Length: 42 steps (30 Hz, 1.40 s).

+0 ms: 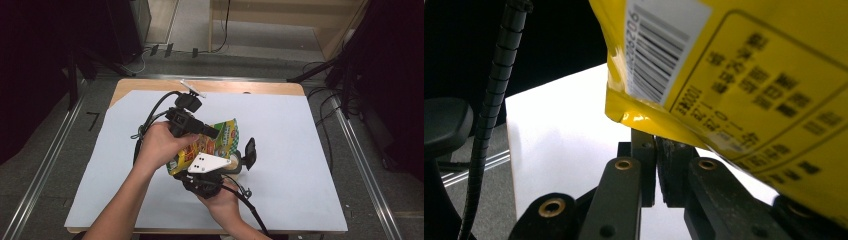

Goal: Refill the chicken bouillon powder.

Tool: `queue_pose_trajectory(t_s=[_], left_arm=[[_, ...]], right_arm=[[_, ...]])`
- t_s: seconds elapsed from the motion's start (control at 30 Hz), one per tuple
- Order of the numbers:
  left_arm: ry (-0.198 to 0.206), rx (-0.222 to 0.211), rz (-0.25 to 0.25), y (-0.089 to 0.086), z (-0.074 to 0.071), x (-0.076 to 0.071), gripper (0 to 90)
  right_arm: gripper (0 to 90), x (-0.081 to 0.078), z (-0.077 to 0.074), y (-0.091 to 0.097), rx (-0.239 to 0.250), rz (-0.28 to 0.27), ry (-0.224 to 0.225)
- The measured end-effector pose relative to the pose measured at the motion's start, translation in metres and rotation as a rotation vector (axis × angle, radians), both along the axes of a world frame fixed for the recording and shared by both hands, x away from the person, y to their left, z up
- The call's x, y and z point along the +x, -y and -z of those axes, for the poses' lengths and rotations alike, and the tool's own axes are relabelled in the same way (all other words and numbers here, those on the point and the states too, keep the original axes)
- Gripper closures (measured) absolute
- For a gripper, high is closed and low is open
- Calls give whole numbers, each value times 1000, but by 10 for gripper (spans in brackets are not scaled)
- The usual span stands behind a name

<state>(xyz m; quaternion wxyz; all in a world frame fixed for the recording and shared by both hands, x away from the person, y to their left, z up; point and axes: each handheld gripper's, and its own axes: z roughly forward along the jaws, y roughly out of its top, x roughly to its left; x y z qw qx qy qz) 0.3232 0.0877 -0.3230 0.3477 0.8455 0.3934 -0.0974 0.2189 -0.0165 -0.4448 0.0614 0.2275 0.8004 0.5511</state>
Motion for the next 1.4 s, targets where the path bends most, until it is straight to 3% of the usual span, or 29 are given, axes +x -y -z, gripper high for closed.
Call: queue_pose_trajectory(t_s=[0.5, 1.4], left_arm=[[-6, 6, 4, -1, 1, 0, 841], [28, 29, 7, 3, -4, -6, 838]], right_arm=[[886, 0, 0, -1, -2, -1, -1], [881, -1, 1, -2, 13, 1, -2]])
